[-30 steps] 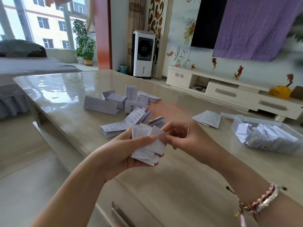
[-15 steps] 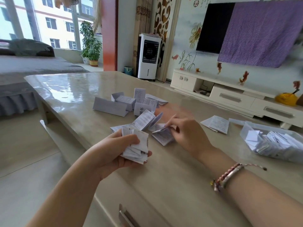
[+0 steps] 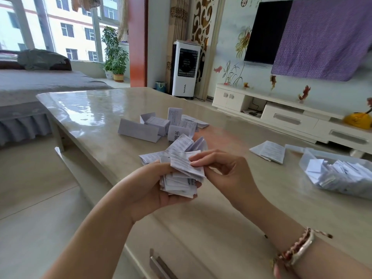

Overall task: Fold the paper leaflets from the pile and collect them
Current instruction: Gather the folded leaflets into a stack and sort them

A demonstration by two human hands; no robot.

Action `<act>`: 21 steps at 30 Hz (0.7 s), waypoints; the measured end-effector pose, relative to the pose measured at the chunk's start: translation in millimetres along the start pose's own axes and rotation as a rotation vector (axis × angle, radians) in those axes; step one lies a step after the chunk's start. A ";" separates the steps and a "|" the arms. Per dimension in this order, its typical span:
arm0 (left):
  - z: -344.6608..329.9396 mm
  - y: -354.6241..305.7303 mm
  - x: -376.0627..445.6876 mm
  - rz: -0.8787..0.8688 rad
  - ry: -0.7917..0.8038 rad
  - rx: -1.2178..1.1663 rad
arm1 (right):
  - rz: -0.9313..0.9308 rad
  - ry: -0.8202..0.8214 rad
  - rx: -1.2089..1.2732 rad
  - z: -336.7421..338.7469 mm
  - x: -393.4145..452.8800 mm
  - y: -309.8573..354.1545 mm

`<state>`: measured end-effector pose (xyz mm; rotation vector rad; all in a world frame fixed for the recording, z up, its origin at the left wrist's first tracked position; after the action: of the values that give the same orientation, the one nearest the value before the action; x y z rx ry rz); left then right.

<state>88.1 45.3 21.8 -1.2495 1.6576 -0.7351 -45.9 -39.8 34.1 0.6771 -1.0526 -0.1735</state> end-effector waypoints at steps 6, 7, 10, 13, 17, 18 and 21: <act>4.5 0.9 -1.0 0.054 0.030 -0.042 | 0.040 0.074 -0.058 3.1 -2.1 2.2; 4.0 0.6 -1.7 0.060 0.036 -0.030 | 0.059 0.086 -0.085 0.5 -2.0 3.1; 2.3 -0.1 -3.4 0.051 -0.012 0.012 | 0.072 0.111 -0.106 -6.0 -1.2 4.1; 3.9 0.7 -3.9 0.033 -0.053 -0.047 | -0.003 0.101 -0.124 -3.4 1.0 3.0; 13.5 0.2 -2.5 0.015 -0.135 -0.049 | -0.301 0.049 -0.453 14.8 7.1 -18.8; 15.5 -0.3 -1.9 0.003 -0.164 -0.038 | -0.399 0.103 -0.473 15.0 6.6 -27.8; 18.5 -1.9 0.2 -0.030 -0.262 -0.001 | -0.550 0.181 -0.404 7.2 -0.7 -44.9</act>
<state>105.6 45.6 15.7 -1.3141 1.4284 -0.5617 -44.2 -77.8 9.3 0.5851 -0.6104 -0.7664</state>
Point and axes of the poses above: each hand's wrist, its own x-axis towards the middle knuckle, its own z-axis out of the back of the hand, y = z × x, the point moved 4 cm from there along x, towards the middle knuckle, and after that the axes turned 10 degrees about z, right-handed, at the moved point
